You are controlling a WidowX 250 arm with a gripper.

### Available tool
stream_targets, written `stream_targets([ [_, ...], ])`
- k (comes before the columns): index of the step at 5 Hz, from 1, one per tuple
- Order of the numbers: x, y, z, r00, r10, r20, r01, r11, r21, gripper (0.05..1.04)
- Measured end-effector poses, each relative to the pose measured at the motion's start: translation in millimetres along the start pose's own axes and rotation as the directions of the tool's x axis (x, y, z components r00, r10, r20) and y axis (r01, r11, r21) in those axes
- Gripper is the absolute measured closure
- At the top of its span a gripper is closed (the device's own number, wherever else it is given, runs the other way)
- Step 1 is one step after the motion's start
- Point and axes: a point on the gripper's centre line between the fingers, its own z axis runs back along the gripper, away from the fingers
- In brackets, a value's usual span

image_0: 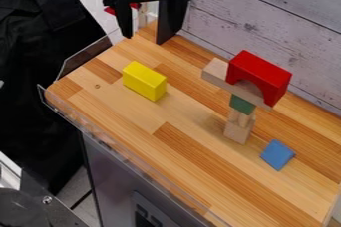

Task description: Put the yellow block on top of the red arch

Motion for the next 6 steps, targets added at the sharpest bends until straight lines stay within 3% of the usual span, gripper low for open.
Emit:
stream_targets([
  [1, -2, 1, -9, 1.000, 0.000, -0.025, 0.000, 1.000, 0.020, 0.083],
  [3, 3, 4, -34, 0.987, 0.158, -0.020, -0.159, 0.987, -0.024, 0.083],
  [6, 29, 19, -77, 0.921, 0.383, -0.072, -0.387, 0.921, -0.048, 0.083],
])
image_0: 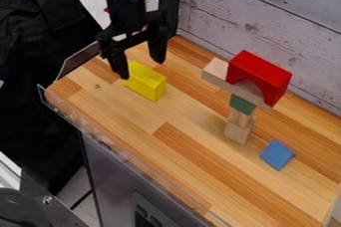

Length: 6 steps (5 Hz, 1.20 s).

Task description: Put the yellow block on top of the red arch

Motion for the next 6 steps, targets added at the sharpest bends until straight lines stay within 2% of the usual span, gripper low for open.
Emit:
stream_targets([
  [1, 10, -1, -11, 0.997, 0.080, 0.000, -0.080, 0.996, -0.024, 0.083],
  [2, 15, -4, -20, 0.995, 0.103, -0.007, -0.103, 0.994, -0.023, 0.083],
  [3, 21, -7, -29, 0.993, 0.117, -0.015, -0.118, 0.993, -0.009, 0.083],
  [4, 24, -8, -38, 0.992, 0.121, -0.025, -0.120, 0.993, 0.022, 0.132],
  [5, 26, -6, -44, 0.993, 0.118, -0.026, -0.117, 0.992, 0.044, 0.415],
  [6, 23, -8, -44, 0.990, 0.137, -0.034, -0.136, 0.991, 0.019, 0.507],
])
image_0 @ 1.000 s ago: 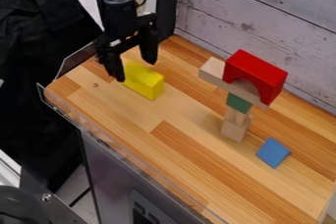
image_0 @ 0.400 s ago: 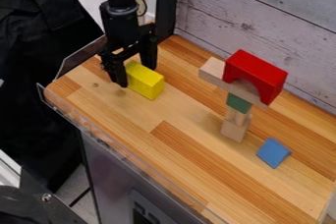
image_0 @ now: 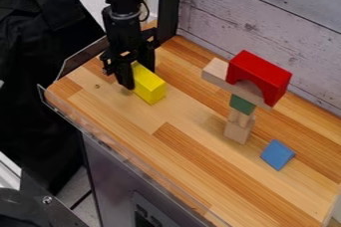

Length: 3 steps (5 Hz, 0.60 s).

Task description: Put the yellow block on top of the red arch

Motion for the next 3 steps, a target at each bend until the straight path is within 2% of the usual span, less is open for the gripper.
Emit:
stream_targets([
  [1, -6, 1, 24, 0.999, -0.009, 0.040, 0.010, 1.000, -0.015, 0.507],
  [3, -49, -5, 99, 0.984, -0.151, 0.090, 0.157, 0.986, -0.057, 0.507],
])
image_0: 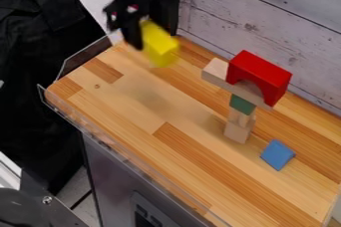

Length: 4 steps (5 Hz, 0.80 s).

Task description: Put the yellow block on top of the red arch

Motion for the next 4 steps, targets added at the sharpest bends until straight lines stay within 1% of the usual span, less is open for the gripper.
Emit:
stream_targets([
  [1, -22, -21, 32, 0.996, -0.089, -0.004, 0.089, 0.995, -0.054, 0.507],
  [2, -38, -35, 44, 0.989, -0.149, -0.002, 0.148, 0.987, -0.068, 0.507],
  [3, -51, -48, 55, 0.989, -0.149, 0.010, 0.150, 0.985, -0.084, 0.507],
  [4, -63, -55, 60, 0.990, -0.142, -0.011, 0.140, 0.984, -0.107, 0.507],
])
